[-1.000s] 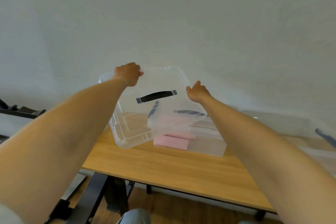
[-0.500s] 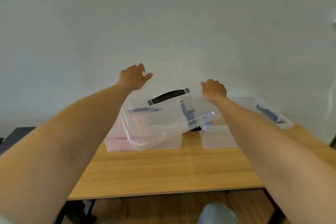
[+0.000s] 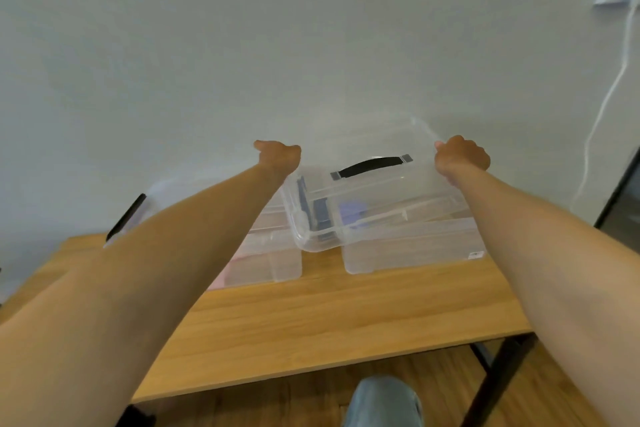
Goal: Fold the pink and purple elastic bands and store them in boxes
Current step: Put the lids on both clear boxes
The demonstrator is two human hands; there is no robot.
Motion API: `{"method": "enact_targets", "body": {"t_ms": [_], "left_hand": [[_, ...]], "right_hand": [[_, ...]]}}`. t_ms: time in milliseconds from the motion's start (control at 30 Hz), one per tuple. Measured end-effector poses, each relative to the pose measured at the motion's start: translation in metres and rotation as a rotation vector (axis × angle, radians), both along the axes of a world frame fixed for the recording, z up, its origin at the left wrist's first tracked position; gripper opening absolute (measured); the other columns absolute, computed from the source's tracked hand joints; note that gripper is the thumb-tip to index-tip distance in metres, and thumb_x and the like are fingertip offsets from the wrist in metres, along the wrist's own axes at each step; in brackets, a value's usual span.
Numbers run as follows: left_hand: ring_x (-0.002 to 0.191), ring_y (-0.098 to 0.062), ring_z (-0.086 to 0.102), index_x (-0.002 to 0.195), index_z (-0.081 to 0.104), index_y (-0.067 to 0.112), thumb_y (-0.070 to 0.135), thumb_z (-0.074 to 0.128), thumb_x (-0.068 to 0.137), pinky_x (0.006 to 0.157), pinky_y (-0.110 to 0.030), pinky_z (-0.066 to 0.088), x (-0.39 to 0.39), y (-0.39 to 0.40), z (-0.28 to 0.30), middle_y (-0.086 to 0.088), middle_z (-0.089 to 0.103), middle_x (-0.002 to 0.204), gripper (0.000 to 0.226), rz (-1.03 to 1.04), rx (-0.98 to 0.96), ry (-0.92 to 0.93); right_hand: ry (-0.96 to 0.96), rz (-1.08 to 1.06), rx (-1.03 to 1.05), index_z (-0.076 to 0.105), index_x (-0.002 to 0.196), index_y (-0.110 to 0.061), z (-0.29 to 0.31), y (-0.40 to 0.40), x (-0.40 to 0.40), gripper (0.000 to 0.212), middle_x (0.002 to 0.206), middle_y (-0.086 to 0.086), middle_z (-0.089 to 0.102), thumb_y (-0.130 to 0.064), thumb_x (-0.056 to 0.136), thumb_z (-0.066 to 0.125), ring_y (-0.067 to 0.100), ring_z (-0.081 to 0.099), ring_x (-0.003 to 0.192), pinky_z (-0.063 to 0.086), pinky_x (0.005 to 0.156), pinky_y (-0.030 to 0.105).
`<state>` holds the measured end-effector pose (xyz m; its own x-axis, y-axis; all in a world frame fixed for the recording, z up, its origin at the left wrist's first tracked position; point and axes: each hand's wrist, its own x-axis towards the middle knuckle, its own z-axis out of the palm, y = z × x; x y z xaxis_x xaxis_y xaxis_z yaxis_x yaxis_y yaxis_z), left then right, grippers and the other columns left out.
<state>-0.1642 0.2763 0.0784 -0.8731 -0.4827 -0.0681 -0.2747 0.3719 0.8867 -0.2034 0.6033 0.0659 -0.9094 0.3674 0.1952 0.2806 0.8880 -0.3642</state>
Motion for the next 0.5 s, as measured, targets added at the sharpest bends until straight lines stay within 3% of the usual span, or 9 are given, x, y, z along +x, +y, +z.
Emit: {"method": "enact_targets", "body": {"t_ms": [33,100,167,300,433,500], "left_hand": [[0.128,-0.039,0.055,0.155,0.021,-0.004,0.022,0.049,0.103,0.107,-0.042,0.048,-0.004,0.009,-0.003,-0.021,0.045,0.149,0.065,-0.027,0.008,-0.014],[0.100,-0.032,0.060,0.136,0.049,-0.009,0.012,0.053,0.098,0.084,-0.033,0.049,-0.009,0.026,-0.011,-0.016,0.058,0.107,0.044,-0.094,-0.076,-0.045],[0.086,-0.027,0.054,0.126,0.056,-0.011,0.008,0.056,0.095,0.073,-0.030,0.043,-0.012,0.043,-0.017,-0.010,0.052,0.084,0.037,-0.161,-0.130,-0.054],[0.085,-0.024,0.055,0.139,0.044,-0.009,0.011,0.052,0.099,0.069,-0.033,0.042,-0.021,0.072,-0.036,-0.012,0.054,0.099,0.045,-0.264,-0.242,-0.108],[0.116,-0.036,0.062,0.152,0.027,-0.002,0.018,0.043,0.105,0.083,-0.039,0.049,-0.031,0.087,-0.055,-0.020,0.059,0.132,0.053,-0.214,-0.357,-0.122],[0.118,-0.037,0.061,0.156,0.017,0.000,0.016,0.041,0.107,0.079,-0.038,0.047,-0.033,0.094,-0.059,-0.021,0.058,0.132,0.057,-0.184,-0.394,-0.112]], "right_hand": [[0.004,-0.032,-0.003,0.060,0.126,-0.002,-0.002,0.009,0.000,0.046,0.124,0.020,0.064,-0.039,0.112,0.035,0.039,0.062,0.116,0.045,0.086,0.039],[0.018,-0.081,-0.013,0.061,0.126,-0.001,-0.007,0.027,-0.002,0.045,0.125,0.021,0.063,-0.036,0.113,0.036,0.040,0.061,0.117,0.044,0.085,0.039],[0.031,-0.118,-0.016,0.062,0.123,0.000,-0.012,0.045,-0.006,0.044,0.123,0.022,0.064,-0.035,0.113,0.036,0.040,0.061,0.116,0.042,0.082,0.039],[0.039,-0.151,0.007,0.064,0.116,0.000,-0.023,0.072,-0.012,0.043,0.119,0.022,0.065,-0.035,0.112,0.039,0.040,0.063,0.112,0.043,0.079,0.039],[0.023,-0.141,0.000,0.065,0.113,0.000,-0.036,0.079,-0.020,0.039,0.116,0.021,0.066,-0.032,0.112,0.043,0.040,0.065,0.110,0.044,0.077,0.039],[0.010,-0.126,-0.014,0.065,0.113,0.001,-0.042,0.079,-0.024,0.037,0.116,0.021,0.066,-0.030,0.111,0.044,0.040,0.064,0.110,0.044,0.078,0.039]]}}
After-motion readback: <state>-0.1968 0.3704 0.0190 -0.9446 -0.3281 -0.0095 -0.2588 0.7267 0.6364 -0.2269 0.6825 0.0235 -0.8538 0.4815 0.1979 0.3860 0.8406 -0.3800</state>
